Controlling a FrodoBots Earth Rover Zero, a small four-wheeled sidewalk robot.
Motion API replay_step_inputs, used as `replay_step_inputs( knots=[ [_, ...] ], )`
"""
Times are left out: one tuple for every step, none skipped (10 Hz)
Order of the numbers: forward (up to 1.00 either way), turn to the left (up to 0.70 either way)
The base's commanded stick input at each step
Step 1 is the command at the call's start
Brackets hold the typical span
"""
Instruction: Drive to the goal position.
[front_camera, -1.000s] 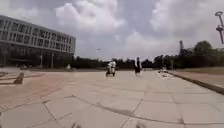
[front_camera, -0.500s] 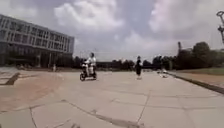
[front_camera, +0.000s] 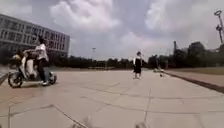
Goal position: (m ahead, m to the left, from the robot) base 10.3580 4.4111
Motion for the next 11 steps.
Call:
replay_step_inputs(
  knots=[
    [0.6,0.0],
    [0.6,0.0],
    [0.6,-0.06],
    [0.6,-0.13],
    [0.6,-0.08],
    [0.6,0.0],
    [0.6,0.0],
    [0.6,0.0],
    [0.6,0.0],
    [0.6,0.0],
    [0.6,0.0]
  ],
)
